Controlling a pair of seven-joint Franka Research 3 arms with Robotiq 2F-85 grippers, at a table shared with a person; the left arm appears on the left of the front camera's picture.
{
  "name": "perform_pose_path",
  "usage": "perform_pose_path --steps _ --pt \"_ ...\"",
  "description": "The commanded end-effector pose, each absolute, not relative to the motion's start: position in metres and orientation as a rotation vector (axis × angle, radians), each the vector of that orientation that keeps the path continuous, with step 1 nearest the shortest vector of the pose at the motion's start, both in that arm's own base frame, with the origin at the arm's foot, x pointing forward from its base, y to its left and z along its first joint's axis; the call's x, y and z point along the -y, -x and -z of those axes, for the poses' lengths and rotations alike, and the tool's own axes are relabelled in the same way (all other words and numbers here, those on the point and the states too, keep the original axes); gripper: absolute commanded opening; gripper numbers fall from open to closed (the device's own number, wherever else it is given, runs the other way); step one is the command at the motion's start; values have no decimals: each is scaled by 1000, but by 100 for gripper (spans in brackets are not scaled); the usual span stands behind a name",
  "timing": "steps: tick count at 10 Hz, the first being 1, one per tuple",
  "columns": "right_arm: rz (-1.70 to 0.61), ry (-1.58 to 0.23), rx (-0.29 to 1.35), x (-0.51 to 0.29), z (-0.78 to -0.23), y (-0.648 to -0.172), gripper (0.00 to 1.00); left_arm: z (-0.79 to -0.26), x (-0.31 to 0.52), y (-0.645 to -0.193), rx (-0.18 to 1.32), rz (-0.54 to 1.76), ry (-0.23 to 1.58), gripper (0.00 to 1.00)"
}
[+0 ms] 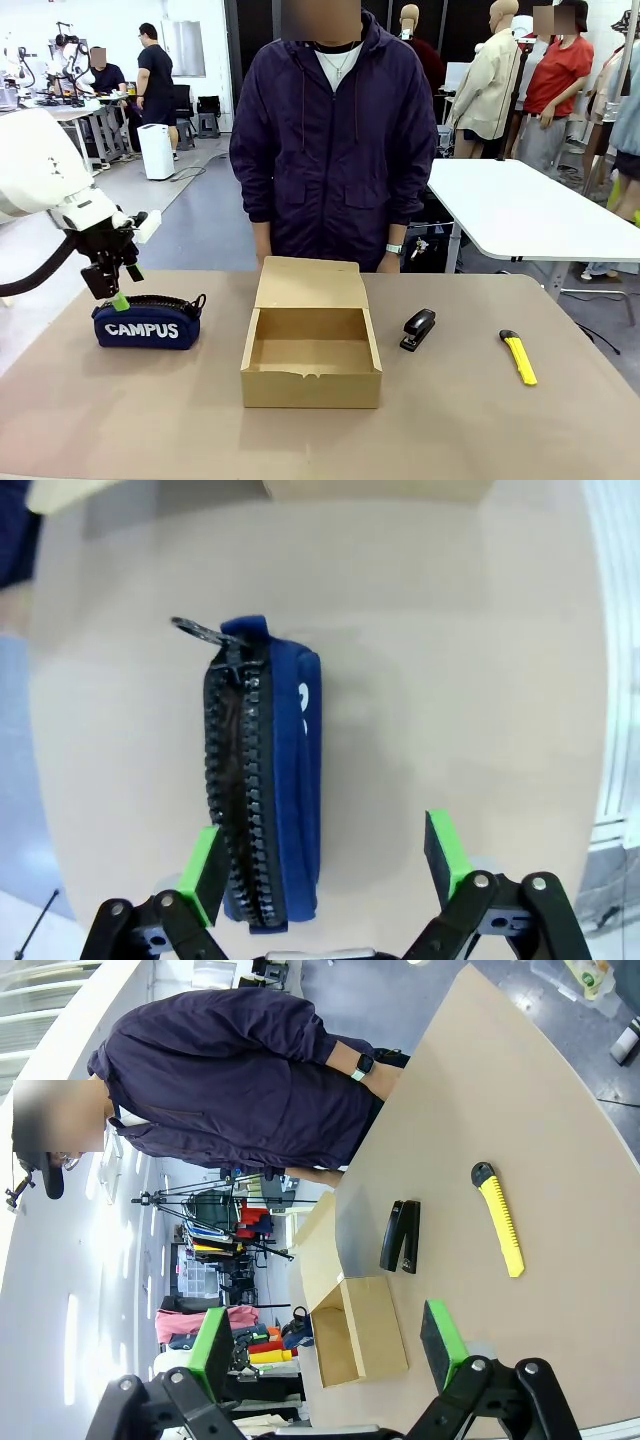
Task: Pack the items into the box.
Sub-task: Pick up the item indicated by the person and place it inside the Mailer Box.
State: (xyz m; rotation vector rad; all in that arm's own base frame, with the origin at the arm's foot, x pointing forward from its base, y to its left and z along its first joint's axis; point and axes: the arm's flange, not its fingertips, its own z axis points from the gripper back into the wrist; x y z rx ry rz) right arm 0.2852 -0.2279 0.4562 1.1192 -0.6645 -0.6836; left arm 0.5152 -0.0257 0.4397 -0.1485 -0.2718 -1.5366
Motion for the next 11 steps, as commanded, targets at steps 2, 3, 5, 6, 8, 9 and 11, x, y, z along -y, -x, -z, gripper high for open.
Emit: perform_pose_path --steps 2,3,5,6,8,9,11 --pt "671 -1125 677 228 -457 -286 100 -409 28 -545 217 1585 50 100" --pt "671 -1125 677 228 -457 -286 100 -397 32 -556 232 1605 11 100" --pt "671 -1125 677 228 -457 -286 100 -374 35 -573 243 1576 -89 100" --pt "671 -1125 677 228 -457 -286 100 -362 34 -579 229 1555 -110 100" --pt "671 -1125 677 228 -457 -286 100 -341 32 -582 186 1565 -2 100" --pt "671 -1125 677 228 -457 -286 100 -335 34 -582 183 1581 38 100" --pt "671 -1125 677 228 -457 -286 100 -330 36 -584 164 1590 76 100"
